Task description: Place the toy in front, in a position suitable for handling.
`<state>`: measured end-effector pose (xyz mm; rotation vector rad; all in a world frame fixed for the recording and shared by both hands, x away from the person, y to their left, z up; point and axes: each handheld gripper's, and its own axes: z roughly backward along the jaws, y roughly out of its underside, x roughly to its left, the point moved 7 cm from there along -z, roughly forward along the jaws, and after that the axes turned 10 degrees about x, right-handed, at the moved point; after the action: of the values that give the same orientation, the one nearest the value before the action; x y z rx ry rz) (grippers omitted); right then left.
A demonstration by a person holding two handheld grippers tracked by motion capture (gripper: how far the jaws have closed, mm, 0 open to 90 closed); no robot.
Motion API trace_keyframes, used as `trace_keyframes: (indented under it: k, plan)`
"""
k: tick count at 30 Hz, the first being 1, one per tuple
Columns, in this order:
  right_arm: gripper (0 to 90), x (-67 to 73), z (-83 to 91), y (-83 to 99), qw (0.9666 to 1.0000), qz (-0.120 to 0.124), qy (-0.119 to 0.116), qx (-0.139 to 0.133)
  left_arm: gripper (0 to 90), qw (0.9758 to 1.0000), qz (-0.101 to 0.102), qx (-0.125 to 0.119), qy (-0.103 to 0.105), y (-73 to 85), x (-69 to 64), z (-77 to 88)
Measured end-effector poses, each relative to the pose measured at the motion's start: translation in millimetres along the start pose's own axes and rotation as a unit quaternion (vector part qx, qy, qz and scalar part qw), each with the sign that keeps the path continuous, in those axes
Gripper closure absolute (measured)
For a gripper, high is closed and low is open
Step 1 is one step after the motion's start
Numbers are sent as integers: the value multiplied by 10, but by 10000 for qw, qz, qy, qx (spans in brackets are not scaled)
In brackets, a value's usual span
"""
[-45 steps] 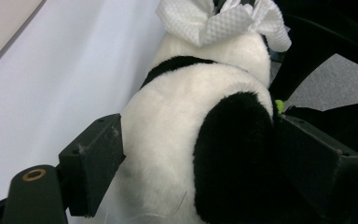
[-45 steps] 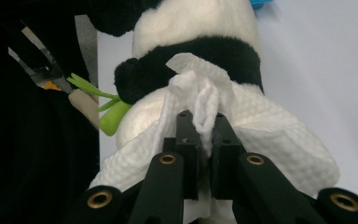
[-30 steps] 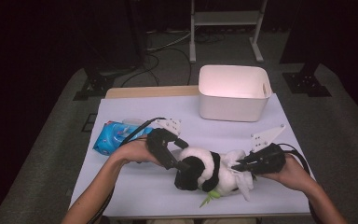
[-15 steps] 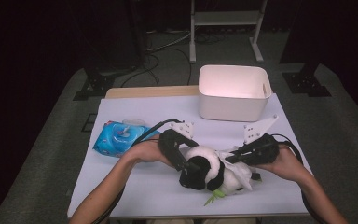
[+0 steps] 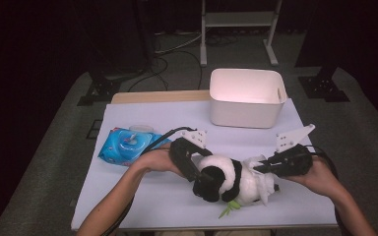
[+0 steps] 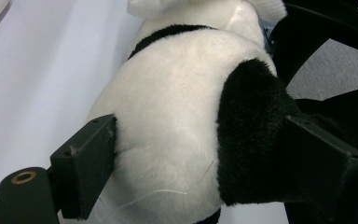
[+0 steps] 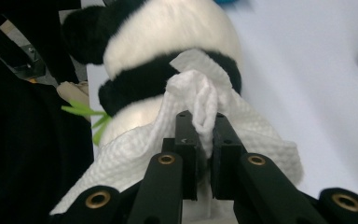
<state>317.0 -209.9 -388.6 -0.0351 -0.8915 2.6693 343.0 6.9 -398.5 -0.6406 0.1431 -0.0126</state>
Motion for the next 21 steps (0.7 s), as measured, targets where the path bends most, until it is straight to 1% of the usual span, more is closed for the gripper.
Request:
trace_keyframes:
  k: [4,6,8,9,12,16,21]
  plan:
    - [830,-27,58,137,9998,-177,44,48,135,10000,-7,-60,0,18,-23,2]
    - [830,-31,69,167,9997,-211,48,90,135,10000,-28,-73,9,18,-34,0]
    - [830,-21,69,147,9998,-165,57,126,135,10000,-33,-52,10,17,-36,1]
    - [830,-18,65,121,9998,-121,71,131,135,10000,-31,-39,15,16,-36,2]
    - [830,8,18,-9,9999,55,-19,100,135,10000,-49,-25,29,7,-52,2]
    - [830,61,-111,-210,9993,294,-170,122,135,10000,-73,-22,7,6,-64,6]
    - [831,130,-286,-419,9978,533,-354,170,134,10000,-26,-47,20,8,-56,3]
